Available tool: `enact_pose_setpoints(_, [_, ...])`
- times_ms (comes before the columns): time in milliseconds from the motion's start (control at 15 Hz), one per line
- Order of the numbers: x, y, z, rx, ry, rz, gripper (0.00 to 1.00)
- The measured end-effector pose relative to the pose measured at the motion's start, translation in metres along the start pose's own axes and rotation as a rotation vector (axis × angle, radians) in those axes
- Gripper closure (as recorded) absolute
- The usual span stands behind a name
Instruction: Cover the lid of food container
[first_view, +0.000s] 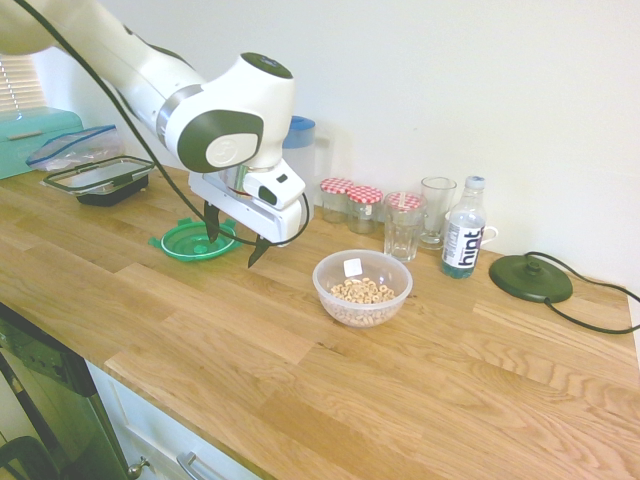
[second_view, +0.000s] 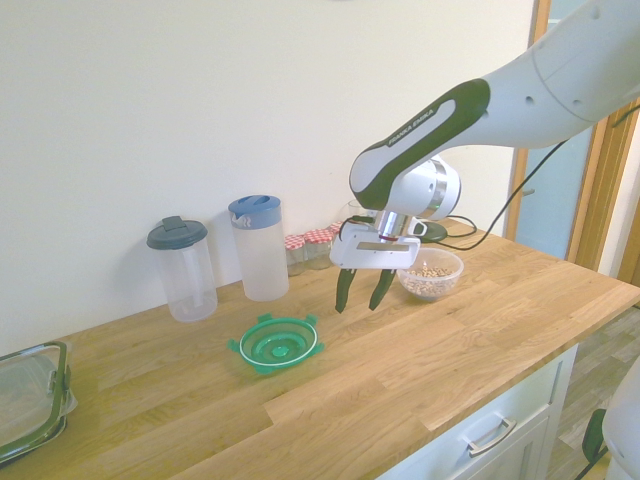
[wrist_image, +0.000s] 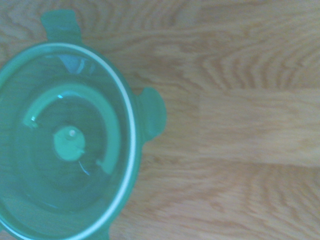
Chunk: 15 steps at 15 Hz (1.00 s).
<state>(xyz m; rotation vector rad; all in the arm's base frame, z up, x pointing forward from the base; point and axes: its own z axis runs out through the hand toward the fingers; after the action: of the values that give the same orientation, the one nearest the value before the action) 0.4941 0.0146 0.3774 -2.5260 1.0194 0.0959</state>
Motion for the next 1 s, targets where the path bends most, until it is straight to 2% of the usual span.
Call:
enact_pose_setpoints(400, [0.029,-0.024,0.043,0.115,-0.172,-0.054,0.00])
enact_pose_setpoints(733, [0.034,-0.033,0.076,0.184,-0.251,-0.014,0.00])
enact_pose_setpoints(1000, [0.039,-0.035,0.084,0.288,-0.284,0.035,0.00])
